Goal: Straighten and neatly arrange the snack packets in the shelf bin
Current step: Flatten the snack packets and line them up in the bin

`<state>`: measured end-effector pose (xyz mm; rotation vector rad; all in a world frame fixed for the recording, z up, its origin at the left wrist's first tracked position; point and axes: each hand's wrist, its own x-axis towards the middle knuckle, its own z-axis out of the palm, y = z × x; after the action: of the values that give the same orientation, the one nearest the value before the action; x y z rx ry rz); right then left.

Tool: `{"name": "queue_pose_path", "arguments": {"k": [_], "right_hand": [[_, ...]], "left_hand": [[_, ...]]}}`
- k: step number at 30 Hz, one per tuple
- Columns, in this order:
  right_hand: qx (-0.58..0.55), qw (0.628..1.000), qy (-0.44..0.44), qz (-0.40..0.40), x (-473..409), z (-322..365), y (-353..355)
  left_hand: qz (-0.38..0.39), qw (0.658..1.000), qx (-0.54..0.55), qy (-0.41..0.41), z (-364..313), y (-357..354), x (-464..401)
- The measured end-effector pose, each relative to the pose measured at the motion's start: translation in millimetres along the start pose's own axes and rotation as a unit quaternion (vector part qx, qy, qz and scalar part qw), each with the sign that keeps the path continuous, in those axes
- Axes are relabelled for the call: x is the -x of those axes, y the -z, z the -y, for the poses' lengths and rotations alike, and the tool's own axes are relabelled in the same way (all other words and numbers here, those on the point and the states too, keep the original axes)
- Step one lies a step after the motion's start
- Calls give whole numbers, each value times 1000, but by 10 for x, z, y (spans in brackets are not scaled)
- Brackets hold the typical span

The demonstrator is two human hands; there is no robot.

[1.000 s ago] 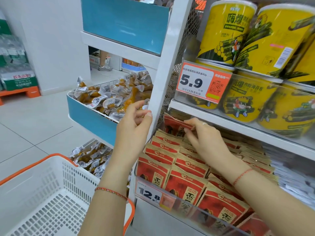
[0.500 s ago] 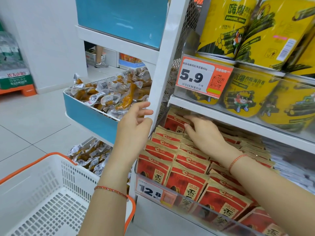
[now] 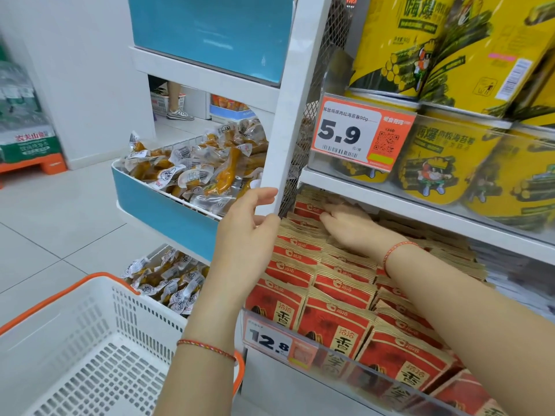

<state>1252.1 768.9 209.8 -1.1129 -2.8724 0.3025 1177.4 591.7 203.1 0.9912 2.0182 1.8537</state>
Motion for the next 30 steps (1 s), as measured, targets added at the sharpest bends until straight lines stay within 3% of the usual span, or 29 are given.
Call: {"name": "queue_pose_path", "arguments": {"k": [8,13,16,20,25,30], "right_hand": [[-38,999,-26,6,-27,6,-6],[-89,993,-4,-78,-9,58,-37],[-130,990,-42,-26,-66,112,33],[-67,995,-77,21,-131,130,70],[-37,997,-10,-73,67,176,-57],[-63,991,32,-116,365,280,-30]], "left_hand": [[2,1000,-3,10,25,17,-17],[5,1000,-12,8,6,16,-12],[6,1000,-16,10,10,19,-7],[11,999,-29,8,4,28,4],[2,999,-33,8,3,58,-29],[2,1000,-30,3,10,48,-21]]}}
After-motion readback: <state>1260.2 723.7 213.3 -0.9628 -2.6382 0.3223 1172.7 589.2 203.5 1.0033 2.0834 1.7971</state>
